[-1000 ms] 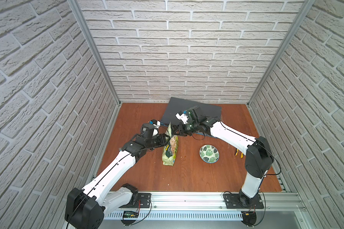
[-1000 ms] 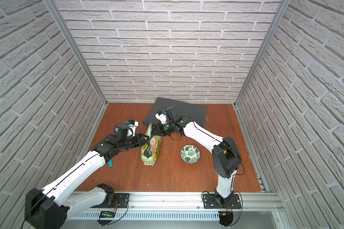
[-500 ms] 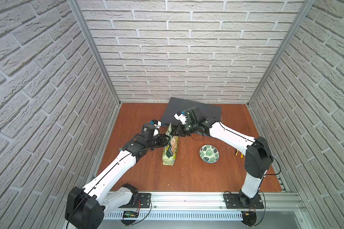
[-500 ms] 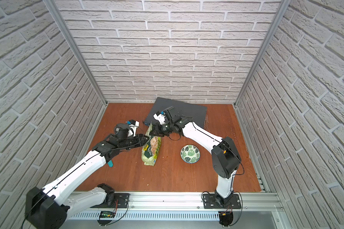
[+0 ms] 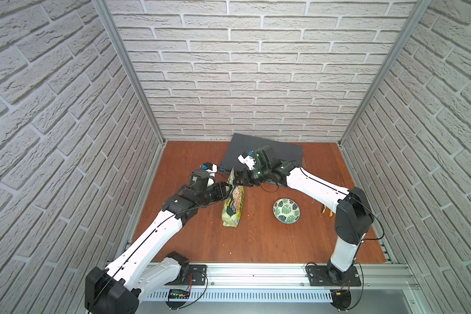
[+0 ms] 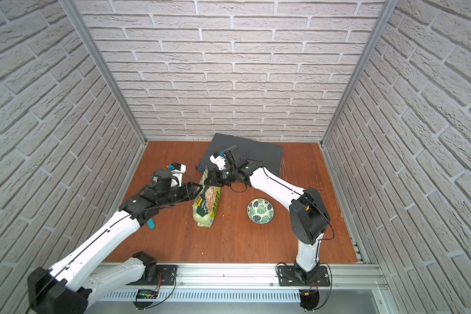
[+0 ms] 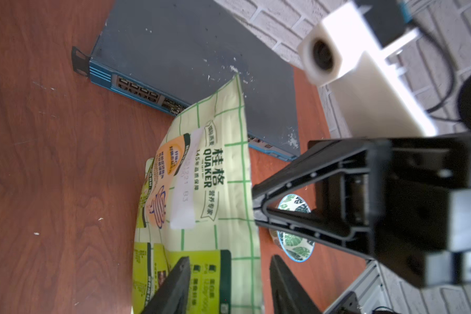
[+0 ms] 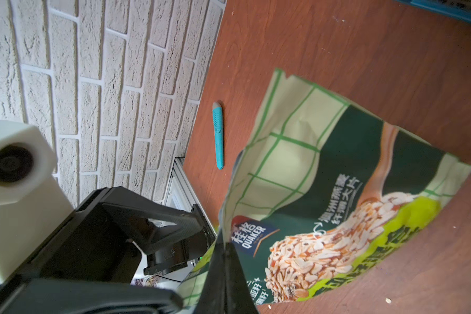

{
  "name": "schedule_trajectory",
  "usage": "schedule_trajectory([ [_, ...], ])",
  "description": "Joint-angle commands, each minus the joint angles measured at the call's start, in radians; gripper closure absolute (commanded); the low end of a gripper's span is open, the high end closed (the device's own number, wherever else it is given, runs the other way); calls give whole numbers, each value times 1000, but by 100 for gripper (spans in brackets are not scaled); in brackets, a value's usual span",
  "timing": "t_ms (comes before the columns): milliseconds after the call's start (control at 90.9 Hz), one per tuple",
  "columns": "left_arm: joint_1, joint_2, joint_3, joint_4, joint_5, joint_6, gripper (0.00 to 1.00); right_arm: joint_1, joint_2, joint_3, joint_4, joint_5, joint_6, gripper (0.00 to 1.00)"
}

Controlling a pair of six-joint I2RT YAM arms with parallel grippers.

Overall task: Pour the oats into the breakfast bowl
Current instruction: Open the oats bag at the center of the board.

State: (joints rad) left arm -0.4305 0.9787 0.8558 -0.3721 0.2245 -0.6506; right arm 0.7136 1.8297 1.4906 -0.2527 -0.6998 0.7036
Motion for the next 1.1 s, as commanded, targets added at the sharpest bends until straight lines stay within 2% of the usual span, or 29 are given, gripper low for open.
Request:
schedule_trajectory([
  [0,14,-32,35,25,-28,-38,40,12,-23,-49,203,-63,104,97],
  [66,28,-30,39,19,-17,-67,36,14,-27,-76,264,-73,143,97],
  [165,51,1,42,15,4,-94,34,20,-22,-74,257,-68,142,97],
  [308,61,51,42,23,15,-109,39,21,-20,-80,238,-50,136,97],
  [550,69,103,43,90,18,-113,40,26,-12,-68,194,-33,111,97],
  [704,69,119,42,91,25,-107,46,27,-17,-67,182,-26,102,97],
  [913,69,125,32,59,-5,-86,60,27,-25,-66,164,-9,87,97],
  [1089,69,113,37,-23,-51,-43,66,27,-27,-63,157,-3,80,97],
])
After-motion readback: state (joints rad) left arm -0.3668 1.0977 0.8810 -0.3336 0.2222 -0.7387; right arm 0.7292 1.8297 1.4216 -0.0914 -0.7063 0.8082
